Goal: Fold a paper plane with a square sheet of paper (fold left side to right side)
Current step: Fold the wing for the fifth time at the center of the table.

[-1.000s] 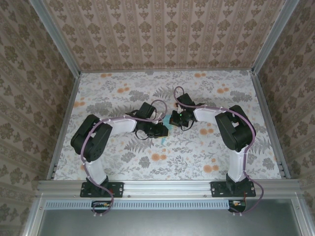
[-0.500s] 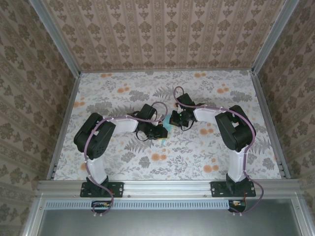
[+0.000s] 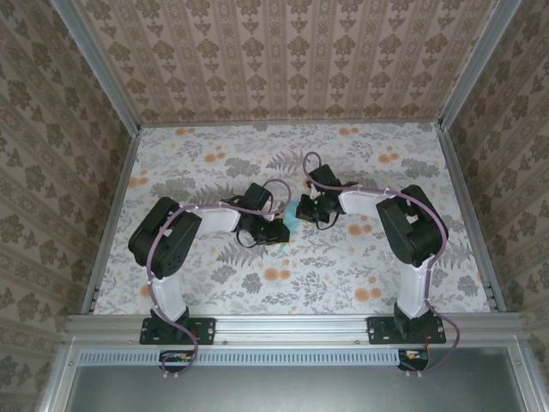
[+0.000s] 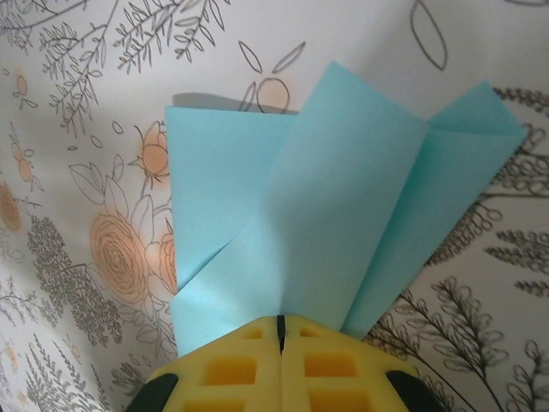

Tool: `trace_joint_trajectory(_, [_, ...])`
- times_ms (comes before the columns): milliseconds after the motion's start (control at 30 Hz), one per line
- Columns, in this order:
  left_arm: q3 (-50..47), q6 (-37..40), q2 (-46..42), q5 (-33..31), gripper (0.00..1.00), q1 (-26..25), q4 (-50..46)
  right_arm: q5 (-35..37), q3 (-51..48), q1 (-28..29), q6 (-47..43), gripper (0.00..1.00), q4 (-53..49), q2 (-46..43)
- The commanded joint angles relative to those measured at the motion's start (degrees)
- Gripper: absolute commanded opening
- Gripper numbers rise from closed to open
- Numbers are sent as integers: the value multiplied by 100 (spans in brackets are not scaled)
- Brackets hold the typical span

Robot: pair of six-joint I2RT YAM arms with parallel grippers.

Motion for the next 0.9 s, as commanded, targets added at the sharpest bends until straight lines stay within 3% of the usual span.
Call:
trace_joint_trajectory(0, [-234, 93, 189, -163, 15, -58, -300, -52, -227, -43, -184, 0, 184, -398])
trace_joint_trajectory(333, [-404, 138, 317, -134, 11, -123, -58, -423, -1242, 66, -227, 0, 1092, -1394])
trace_joint_trajectory(567, [-375, 187, 290, -154, 11, -122, -118, -670, -1204, 356, -82, 0, 1495, -978])
trace_joint_trajectory(867, [-358, 184, 281, -172, 11, -123, -155, -450, -1018, 438, -243, 0, 1168, -584])
